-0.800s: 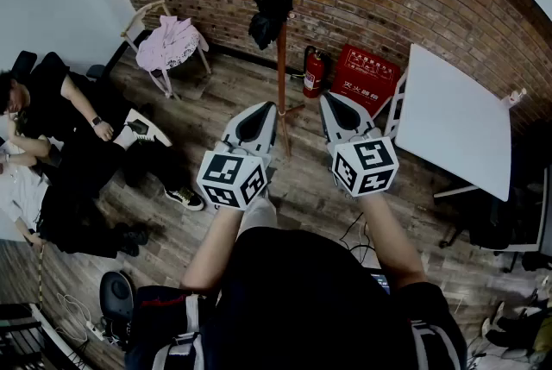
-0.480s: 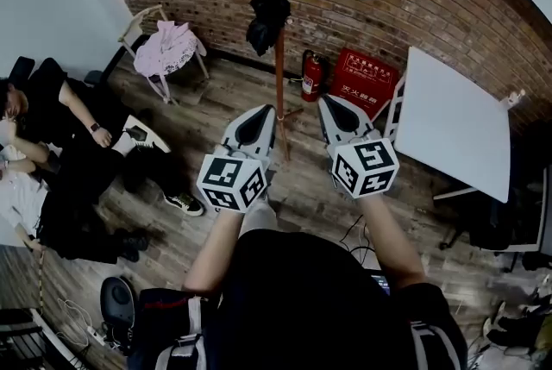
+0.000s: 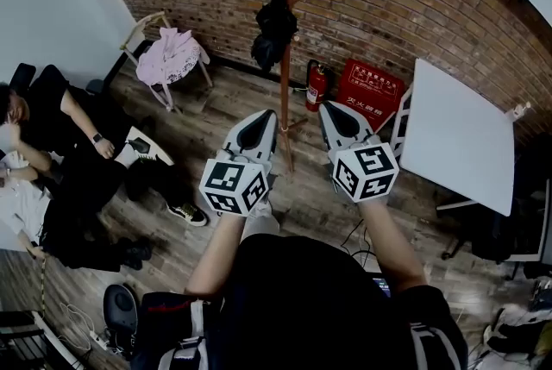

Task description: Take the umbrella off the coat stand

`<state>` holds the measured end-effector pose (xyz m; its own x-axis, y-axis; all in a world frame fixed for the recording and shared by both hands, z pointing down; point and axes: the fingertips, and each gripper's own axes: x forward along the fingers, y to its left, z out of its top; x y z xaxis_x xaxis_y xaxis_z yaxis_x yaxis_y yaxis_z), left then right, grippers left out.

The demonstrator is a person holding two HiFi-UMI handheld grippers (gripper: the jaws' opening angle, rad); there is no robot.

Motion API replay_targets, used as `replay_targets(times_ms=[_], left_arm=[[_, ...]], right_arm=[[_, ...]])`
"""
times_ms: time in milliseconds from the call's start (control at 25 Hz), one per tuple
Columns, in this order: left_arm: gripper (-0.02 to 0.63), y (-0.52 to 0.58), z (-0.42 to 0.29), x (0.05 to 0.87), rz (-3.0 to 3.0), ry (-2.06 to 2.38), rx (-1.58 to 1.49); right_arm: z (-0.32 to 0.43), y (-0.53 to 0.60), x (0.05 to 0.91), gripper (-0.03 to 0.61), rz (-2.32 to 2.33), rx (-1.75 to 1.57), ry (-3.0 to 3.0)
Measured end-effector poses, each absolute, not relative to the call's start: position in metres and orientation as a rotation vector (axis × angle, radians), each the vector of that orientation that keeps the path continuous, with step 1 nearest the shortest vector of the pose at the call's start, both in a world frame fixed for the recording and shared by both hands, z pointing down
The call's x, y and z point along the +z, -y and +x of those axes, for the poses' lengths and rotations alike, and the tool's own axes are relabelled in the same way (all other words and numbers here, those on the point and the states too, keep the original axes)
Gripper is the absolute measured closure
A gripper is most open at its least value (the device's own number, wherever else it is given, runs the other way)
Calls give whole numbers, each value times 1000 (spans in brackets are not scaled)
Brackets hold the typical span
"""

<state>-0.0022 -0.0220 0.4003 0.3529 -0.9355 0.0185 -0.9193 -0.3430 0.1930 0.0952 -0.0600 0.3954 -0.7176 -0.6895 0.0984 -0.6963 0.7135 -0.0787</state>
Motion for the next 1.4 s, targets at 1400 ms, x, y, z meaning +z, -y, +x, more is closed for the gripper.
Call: replay_targets(times_ms=[1400], left_arm=[[595,176,-84,406,2531,1426,-97]], right_arm=[[-5,195,393,549,1335,218,2744]])
